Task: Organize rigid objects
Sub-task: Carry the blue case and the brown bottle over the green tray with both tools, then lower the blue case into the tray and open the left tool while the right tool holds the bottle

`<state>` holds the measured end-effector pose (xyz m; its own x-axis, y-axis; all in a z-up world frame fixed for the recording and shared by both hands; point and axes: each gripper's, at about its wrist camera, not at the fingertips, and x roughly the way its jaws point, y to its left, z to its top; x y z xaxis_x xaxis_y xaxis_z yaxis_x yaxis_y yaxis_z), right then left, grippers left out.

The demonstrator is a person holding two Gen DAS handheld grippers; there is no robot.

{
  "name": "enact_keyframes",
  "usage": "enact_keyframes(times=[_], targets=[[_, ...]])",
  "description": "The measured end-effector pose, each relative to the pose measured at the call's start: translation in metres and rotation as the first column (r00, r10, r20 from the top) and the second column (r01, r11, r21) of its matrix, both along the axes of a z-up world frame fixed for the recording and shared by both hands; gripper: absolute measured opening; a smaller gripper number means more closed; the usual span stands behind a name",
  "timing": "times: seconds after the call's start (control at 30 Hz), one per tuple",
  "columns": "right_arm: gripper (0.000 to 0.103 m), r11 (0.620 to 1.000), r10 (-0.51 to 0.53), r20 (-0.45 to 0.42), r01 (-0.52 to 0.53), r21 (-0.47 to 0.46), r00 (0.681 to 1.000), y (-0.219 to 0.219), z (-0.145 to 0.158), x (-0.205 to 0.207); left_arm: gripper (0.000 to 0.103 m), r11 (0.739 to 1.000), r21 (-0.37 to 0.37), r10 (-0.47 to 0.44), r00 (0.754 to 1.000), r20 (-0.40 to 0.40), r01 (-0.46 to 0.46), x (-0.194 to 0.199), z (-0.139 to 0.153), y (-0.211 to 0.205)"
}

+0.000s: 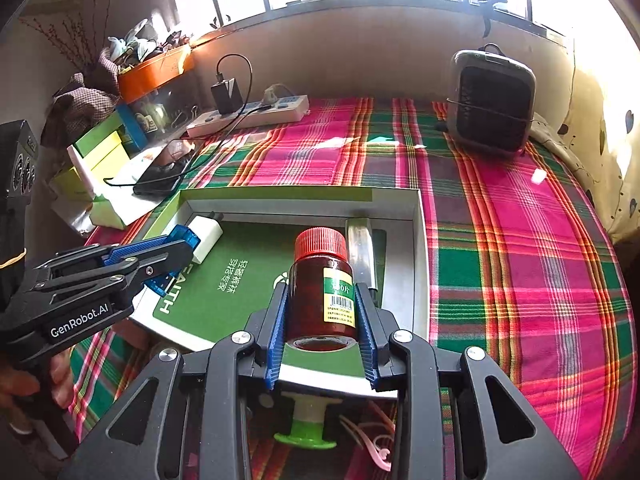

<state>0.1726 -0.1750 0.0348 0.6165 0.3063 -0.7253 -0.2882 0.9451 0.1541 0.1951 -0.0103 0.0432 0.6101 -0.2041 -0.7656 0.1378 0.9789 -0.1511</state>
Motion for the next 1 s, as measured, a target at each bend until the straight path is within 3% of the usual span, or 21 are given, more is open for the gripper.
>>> enact_keyframes(times=[0.43,1.0], targets=[[0.033,0.999,0.025,-0.043,-0.026,-0.024,0.999,0.015,-0.019,0.031,0.021,0.999,0.046,-0.009,0.999,-0.031,0.01,0.03,-0.021,-0.011],[0.033,0.998,0.018,-0.045,-0.021,-0.055,0.999,0.023,-0.028,0.05,0.021,0.998,0.07,-0.002,1.0,-0.012,0.003,0.04,-0.023,-0.012]])
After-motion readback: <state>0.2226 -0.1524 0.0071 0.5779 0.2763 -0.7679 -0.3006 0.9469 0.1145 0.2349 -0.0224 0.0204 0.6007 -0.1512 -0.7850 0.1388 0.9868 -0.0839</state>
